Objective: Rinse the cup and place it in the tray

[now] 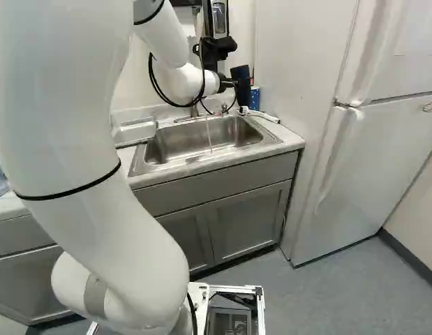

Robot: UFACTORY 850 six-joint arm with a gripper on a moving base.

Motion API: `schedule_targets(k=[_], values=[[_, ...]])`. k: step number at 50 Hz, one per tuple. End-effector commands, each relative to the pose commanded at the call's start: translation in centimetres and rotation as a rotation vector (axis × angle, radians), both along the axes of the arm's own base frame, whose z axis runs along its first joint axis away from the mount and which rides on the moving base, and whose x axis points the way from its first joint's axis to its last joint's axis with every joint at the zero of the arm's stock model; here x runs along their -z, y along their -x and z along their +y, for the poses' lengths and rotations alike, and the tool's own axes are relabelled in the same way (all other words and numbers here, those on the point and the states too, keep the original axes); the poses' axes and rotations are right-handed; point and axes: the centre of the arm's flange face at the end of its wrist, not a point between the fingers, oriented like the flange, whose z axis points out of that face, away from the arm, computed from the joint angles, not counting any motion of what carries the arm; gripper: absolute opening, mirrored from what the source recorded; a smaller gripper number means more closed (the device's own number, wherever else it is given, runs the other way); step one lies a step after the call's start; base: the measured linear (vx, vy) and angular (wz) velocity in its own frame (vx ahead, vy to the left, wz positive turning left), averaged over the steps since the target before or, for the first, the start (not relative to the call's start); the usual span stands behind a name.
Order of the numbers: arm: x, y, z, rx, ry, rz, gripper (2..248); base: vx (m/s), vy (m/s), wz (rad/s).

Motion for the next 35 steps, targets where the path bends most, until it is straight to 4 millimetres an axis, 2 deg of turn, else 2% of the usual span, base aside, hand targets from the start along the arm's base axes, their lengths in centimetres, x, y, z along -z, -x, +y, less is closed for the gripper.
schedule_targets(k=[35], values=[[0.7, 0.2, 2.1, -0.08, -0.014, 0.083, 124, 0.0, 0.0, 0.0]])
